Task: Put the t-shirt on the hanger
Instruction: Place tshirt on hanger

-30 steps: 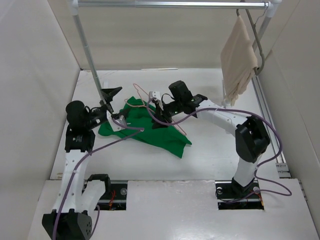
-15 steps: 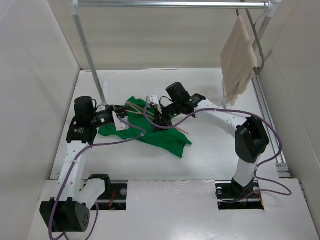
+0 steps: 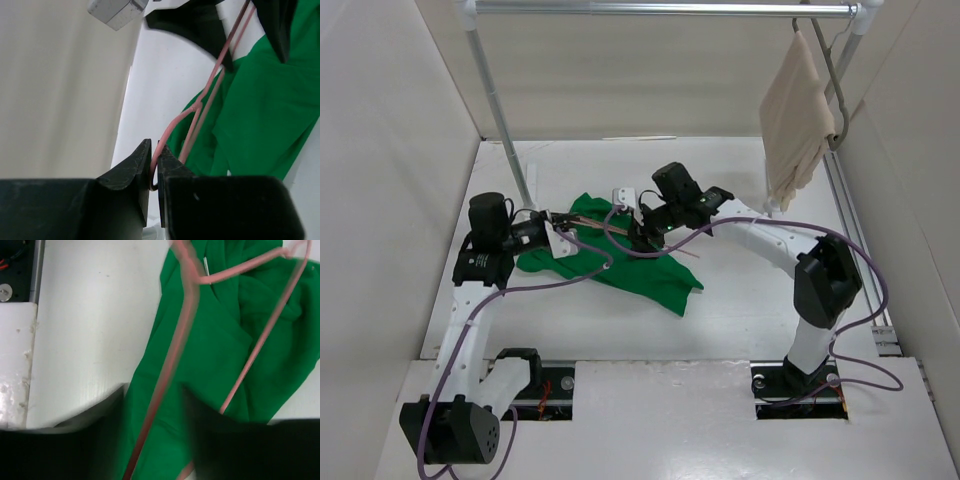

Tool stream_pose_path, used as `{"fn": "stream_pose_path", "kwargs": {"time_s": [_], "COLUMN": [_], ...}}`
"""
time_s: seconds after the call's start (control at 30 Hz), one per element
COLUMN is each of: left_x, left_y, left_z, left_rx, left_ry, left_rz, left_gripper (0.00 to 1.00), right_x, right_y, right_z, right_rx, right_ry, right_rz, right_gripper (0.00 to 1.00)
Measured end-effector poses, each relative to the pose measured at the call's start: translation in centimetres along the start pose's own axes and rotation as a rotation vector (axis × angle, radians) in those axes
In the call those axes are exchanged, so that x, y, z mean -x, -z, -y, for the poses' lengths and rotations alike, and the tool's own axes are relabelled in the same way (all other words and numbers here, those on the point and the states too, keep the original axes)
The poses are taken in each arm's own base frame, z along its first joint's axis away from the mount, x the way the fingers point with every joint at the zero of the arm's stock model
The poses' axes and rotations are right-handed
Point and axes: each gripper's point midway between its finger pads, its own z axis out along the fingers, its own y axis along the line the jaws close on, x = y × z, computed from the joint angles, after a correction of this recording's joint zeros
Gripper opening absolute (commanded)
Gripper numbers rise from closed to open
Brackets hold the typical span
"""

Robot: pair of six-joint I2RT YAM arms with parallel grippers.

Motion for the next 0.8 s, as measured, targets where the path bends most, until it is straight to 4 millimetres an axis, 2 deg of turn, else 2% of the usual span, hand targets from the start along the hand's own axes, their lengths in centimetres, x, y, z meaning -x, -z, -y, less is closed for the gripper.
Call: {"fn": "stream_pose_path", "kwargs": {"time_s": [0.03,0.07,0.23,0.4,0.5,0.53,0.57,0.6,0.67,0.7,0.8], "left_x": [-0.1,-0.1,-0.5,-0.4,-0.3,-0.3,-0.3,-0.3,-0.3,-0.3,-0.4], "left_y": [0.0,0.0,-0.1,-0.1,-0.1,-0.1,-0.1,-0.1,-0.1,-0.1,-0.1], "left_z": [0.1,0.4,1.4,1.6,1.6,1.6,1.7,1.7,1.7,1.7,1.5], "left_rx": [-0.003,-0.010,-0.041,-0.045,-0.045,-0.046,-0.046,-0.046,-0.047,-0.047,-0.039], "left_ry": [0.006,0.021,0.063,0.084,0.090,0.092,0.094,0.095,0.096,0.096,0.095], "left_rz": [-0.002,-0.005,-0.015,-0.006,-0.005,-0.004,-0.003,-0.003,-0.003,-0.003,-0.007], "left_gripper": [0.00,0.00,0.00,0.00,0.00,0.00,0.00,0.00,0.00,0.00,0.00], "right_x": [-0.1,-0.2,0.5,3.2,4.0,4.1,4.1,4.2,4.4,4.5,5.0], "right_y": [0.0,0.1,0.3,0.3,-0.3,-0.5,-0.7,-0.9,-1.3,-1.4,-1.6], "right_z": [0.1,0.3,1.8,2.4,2.8,2.9,3.1,3.3,3.9,4.2,5.1], "right_rx": [-0.005,-0.015,-0.088,-0.146,-0.168,-0.177,-0.185,-0.193,-0.208,-0.215,-0.244], "right_ry": [-0.005,0.003,0.060,0.152,0.180,0.186,0.193,0.200,0.212,0.209,0.207], "right_rz": [-0.005,-0.008,0.005,0.068,0.084,0.082,0.080,0.078,0.077,0.078,0.082], "right_gripper": [0.96,1.00,1.00,1.00,0.98,0.93,0.82,0.56,0.16,0.02,0.01]}}
